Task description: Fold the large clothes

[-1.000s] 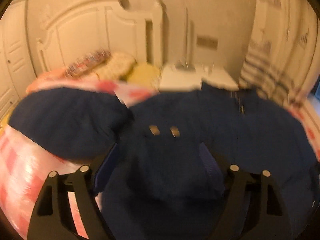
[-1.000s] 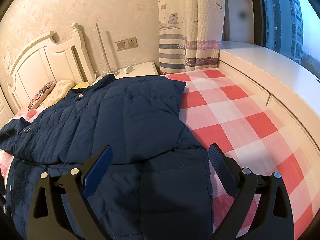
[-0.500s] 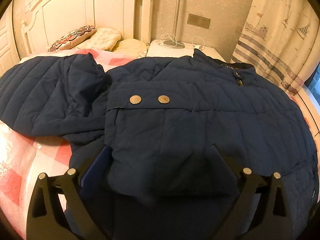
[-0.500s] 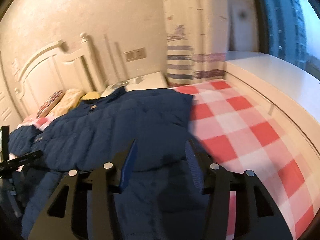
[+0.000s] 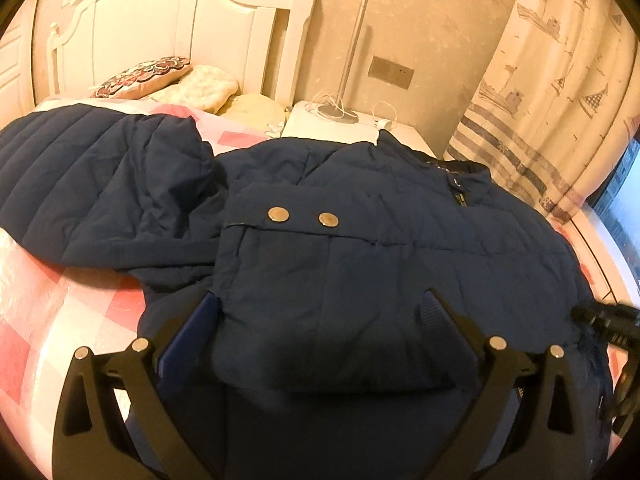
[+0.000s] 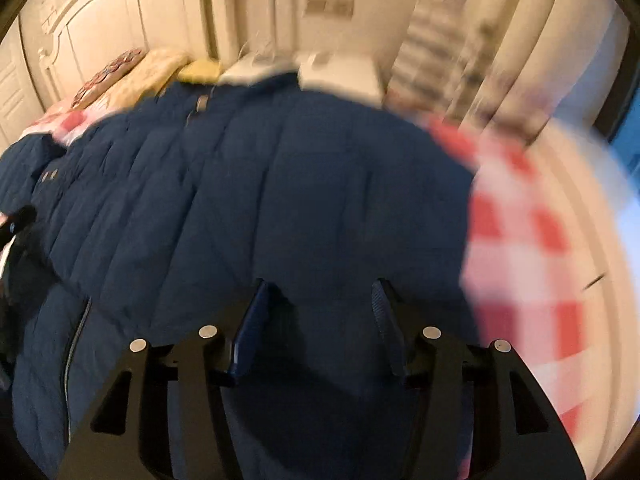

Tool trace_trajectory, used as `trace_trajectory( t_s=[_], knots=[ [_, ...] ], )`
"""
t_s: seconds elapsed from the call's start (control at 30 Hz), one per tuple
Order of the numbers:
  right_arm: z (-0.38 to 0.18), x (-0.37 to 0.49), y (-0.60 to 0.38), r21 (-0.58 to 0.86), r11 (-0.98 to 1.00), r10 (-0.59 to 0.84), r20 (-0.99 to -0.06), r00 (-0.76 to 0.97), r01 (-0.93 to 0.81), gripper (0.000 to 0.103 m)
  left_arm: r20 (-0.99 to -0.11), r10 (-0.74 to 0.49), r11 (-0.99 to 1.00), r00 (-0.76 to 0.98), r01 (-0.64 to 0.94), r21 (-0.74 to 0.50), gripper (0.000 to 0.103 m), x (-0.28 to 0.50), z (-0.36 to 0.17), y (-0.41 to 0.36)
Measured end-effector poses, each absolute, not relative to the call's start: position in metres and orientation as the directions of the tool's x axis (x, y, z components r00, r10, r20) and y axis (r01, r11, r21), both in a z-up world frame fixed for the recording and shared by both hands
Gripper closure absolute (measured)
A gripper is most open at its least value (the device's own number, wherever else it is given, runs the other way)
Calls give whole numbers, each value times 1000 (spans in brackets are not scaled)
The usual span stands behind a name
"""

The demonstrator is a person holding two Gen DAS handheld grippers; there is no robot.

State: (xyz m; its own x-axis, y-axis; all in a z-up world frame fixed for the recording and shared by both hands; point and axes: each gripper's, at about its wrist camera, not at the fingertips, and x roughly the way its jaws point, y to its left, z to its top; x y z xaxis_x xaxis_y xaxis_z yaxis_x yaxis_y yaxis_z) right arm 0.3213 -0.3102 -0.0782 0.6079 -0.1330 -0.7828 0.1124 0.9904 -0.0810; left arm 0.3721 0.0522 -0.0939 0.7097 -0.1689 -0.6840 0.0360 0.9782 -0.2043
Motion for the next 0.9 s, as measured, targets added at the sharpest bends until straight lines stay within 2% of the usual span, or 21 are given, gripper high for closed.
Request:
trace_trajectory(
  t_s=[0.17, 0.27, 0.3, 0.33, 0.37, 0.5, 0.57, 0.6, 0.63, 0.7, 0.8, 0.9],
  knots=[
    [-45, 355, -306, -31, 993, -105, -704, 702, 118, 51, -686, -152, 982, 712, 29, -186, 3, 373, -94, 48],
    [-59, 393, -308, -38, 991, -113, -747, 655, 128, 50, -687, -147, 982, 711, 22, -187, 3, 373, -95, 49],
    [-76, 409, -314, -32, 988, -117, -788, 604, 150, 48, -687, -144, 982, 712, 17, -189, 3, 373, -95, 49],
    [-93, 419, -320, -30, 984, -122, -832, 541, 174, 40, -687, -144, 982, 712, 16, -190, 3, 373, -96, 50],
    [-102, 422, -324, -1, 981, -105, -841, 530, 192, 40, -687, -145, 981, 712, 14, -192, 3, 373, -96, 50],
    [-88, 409, -324, 61, 973, -87, -797, 598, 223, 36, -683, -150, 980, 715, 18, -196, 3, 373, -96, 51],
    [-82, 405, -329, 48, 967, -128, -758, 640, 249, 28, -684, -151, 980, 714, 17, -198, 3, 374, -97, 50],
    [-86, 405, -338, 32, 958, -165, -750, 640, 285, 18, -684, -150, 980, 714, 17, -196, 3, 374, -97, 51],
    [-90, 407, -342, 30, 954, -172, -763, 623, 299, 16, -684, -150, 980, 714, 18, -196, 3, 374, -97, 51],
    [-108, 414, -352, 70, 952, -119, -813, 571, 298, 15, -685, -149, 980, 713, 16, -197, 3, 374, -98, 50],
    [-96, 409, -343, 46, 950, -142, -818, 558, 308, 15, -690, -146, 981, 709, 12, -196, 3, 375, -100, 50],
    [-68, 376, -309, 56, 970, -119, -735, 668, 235, 15, -690, -145, 981, 709, 12, -193, 3, 375, -100, 50]
  ],
)
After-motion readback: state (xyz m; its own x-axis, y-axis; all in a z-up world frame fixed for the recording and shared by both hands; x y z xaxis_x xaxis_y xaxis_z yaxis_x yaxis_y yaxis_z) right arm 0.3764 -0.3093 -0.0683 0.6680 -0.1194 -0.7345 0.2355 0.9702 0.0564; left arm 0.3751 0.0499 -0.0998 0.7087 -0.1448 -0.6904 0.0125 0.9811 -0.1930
